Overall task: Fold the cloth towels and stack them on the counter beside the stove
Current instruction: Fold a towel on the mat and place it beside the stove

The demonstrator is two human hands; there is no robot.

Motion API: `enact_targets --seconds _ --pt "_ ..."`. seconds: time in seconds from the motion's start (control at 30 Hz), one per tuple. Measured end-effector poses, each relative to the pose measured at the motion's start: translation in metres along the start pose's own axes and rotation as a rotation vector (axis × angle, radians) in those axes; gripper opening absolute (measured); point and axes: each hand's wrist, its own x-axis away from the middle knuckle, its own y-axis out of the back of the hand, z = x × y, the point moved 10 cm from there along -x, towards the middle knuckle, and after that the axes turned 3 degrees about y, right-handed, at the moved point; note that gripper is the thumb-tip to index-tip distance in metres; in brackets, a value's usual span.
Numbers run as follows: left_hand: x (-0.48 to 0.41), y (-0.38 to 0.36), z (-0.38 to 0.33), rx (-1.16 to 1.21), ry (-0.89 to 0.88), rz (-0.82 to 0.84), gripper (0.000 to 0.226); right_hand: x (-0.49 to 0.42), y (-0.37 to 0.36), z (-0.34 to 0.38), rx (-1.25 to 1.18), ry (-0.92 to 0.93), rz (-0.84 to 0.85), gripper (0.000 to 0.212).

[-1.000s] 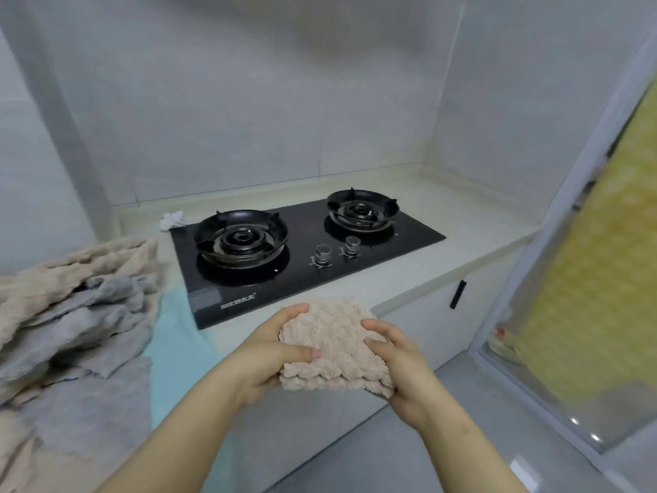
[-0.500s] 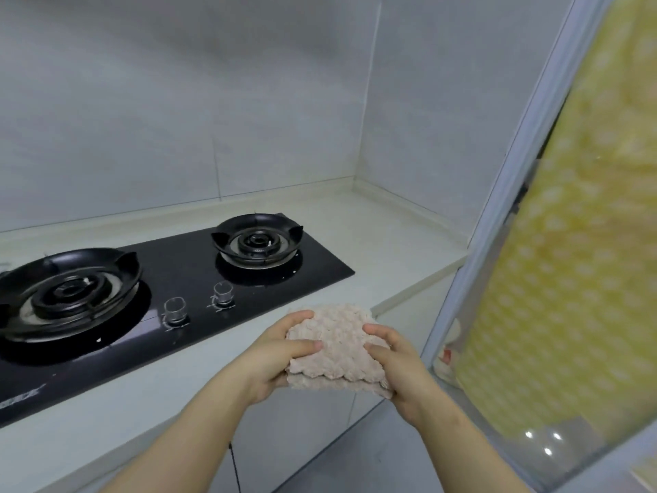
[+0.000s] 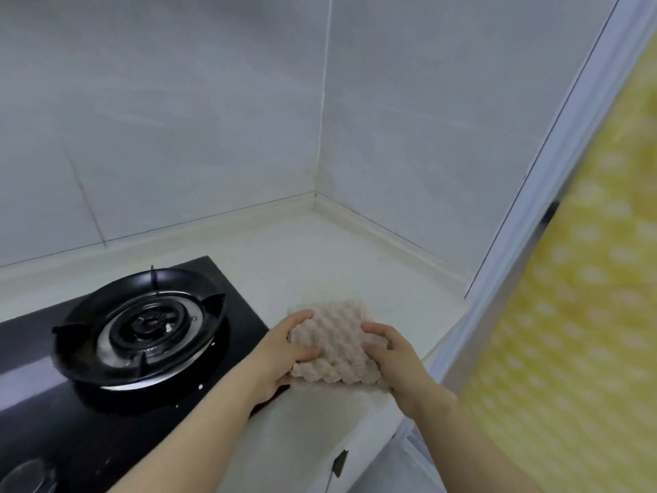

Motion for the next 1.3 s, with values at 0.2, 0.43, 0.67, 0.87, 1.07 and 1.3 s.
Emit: enact_targets --seconds 0.2,0.43,0.67,0.87,1.07,1.3 --pt "-0.082 0.009 -0.019 -0.011 0.016 -0.081 0.063 -0.102 0.008 0.008 0.022 0.018 0.005 0.022" --pt "-0.176 0.017 -0.053 -0.008 -0.08 -0.272 0.063 -0.232 0.002 0.021 0.153 0.053 0.14 0.027" --pt "-0.243 0.032 -0.087 -0.015 -0.128 -0.529 0.063 -0.339 -0.011 0.054 0.219 0.108 0.34 0.031" --pt "-0.272 0.054 -0.074 -0.37 0.162 -0.774 0.061 -0.399 -0.014 0.031 0.428 -0.003 0.311 0.049" --pt "-0.299 0.064 -0.074 -0.352 0.186 -0.859 0.056 -0.424 -0.03 0.028 0.435 0.06 0.32 0.05" --pt "-0.345 0.089 -0.106 -0.234 0.081 -0.941 0.043 -0.462 -0.024 0.066 0.404 0.17 0.153 0.038"
